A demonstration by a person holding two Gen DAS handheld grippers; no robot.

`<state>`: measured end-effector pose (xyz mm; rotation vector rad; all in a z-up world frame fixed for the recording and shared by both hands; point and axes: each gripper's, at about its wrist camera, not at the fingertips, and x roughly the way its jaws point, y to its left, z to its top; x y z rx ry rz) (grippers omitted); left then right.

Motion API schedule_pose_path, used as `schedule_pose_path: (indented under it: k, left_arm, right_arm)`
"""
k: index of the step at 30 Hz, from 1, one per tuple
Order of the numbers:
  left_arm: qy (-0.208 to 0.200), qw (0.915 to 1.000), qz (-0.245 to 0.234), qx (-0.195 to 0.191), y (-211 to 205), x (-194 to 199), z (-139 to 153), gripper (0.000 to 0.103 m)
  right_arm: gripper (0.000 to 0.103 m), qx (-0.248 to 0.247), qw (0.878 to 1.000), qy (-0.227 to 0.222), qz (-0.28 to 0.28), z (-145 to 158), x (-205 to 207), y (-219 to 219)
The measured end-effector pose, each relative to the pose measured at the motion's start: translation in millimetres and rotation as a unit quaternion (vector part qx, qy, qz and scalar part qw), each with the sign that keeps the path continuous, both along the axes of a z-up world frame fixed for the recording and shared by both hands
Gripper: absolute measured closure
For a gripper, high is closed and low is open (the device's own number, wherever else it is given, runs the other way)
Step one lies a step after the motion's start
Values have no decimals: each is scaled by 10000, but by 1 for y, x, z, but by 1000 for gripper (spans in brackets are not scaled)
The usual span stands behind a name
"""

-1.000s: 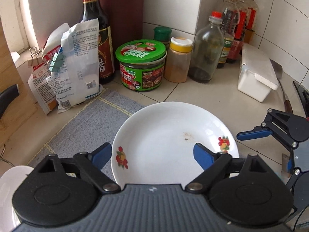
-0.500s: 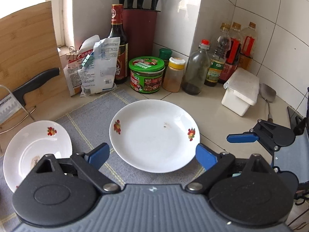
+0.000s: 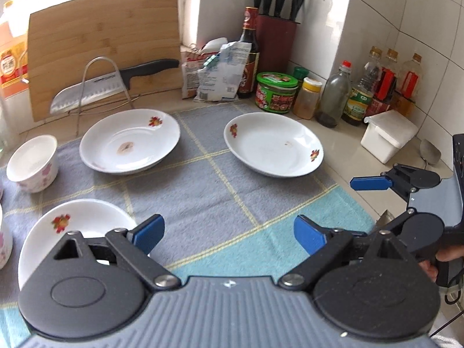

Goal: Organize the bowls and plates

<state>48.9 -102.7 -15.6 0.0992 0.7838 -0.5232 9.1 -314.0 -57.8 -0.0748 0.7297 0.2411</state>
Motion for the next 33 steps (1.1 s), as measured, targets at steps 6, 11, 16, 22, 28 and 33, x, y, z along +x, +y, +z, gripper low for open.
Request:
schedule_pose_path:
  k: [6,11,16,22,28,33]
  left_arm:
    - [174,9982,567,-61,37,-25,-15,7]
    - [346,9951,920,-63,67,-40,-30,7]
    - [575,9907,1230,-71,101,-51,-45,7]
    - [689,9874,1426,42,136,-51,-63,7]
    - [657,9878,1368,336,157,-40,-80,8]
    - [433,9919,1059,549,163,-32,-87,7]
  right_arm:
    - [0,164,9996,137,201,-4,4,16]
    - [0,270,9985,270,396,-10,9,34]
    - [0,270,9972,433,552,-15,18,61]
    - [0,285,9955,538,721,-16,27,96]
    - [0,233,9950,604,757,-15,36,122]
    - [0,164,9950,684,702,-17,42,138]
